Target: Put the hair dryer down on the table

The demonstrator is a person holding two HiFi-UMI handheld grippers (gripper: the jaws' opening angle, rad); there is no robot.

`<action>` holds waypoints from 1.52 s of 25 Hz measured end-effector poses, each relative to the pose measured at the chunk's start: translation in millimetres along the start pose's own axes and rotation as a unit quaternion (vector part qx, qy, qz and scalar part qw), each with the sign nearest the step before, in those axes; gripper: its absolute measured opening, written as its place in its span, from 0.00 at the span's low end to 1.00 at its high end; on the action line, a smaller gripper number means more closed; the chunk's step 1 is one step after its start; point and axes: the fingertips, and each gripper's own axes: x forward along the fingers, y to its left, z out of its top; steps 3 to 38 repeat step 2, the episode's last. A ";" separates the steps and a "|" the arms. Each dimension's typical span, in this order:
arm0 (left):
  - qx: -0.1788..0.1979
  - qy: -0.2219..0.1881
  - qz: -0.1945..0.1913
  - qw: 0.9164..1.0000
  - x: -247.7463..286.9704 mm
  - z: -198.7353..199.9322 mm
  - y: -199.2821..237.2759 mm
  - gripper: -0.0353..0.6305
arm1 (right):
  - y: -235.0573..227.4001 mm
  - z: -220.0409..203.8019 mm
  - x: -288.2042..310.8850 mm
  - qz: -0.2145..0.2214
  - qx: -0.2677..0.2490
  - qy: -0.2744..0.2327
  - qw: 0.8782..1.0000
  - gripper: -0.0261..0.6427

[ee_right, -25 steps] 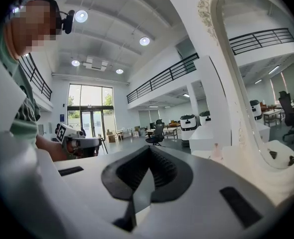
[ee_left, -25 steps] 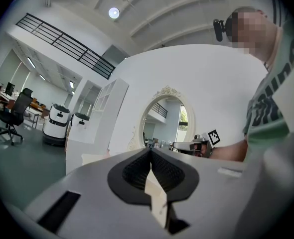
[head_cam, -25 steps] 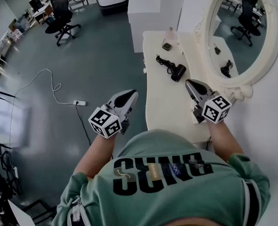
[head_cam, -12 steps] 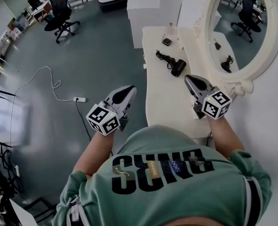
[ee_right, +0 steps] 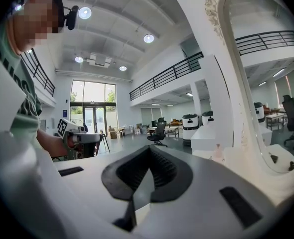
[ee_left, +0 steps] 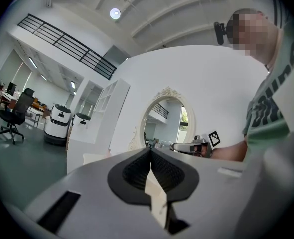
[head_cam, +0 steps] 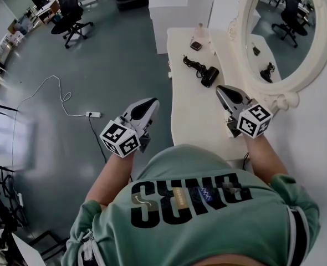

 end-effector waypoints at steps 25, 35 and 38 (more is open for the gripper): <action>-0.001 0.000 0.000 1.000 -0.3 0.6 0.2 0.07 | 0.6 0.4 0.1 0.000 -0.001 0.001 1.000 0.03; -0.001 0.000 0.000 1.000 -0.3 0.6 0.2 0.07 | 0.6 0.4 0.1 0.000 -0.001 0.001 1.000 0.03; -0.001 0.000 0.000 1.000 -0.3 0.6 0.2 0.07 | 0.6 0.4 0.1 0.000 -0.001 0.001 1.000 0.03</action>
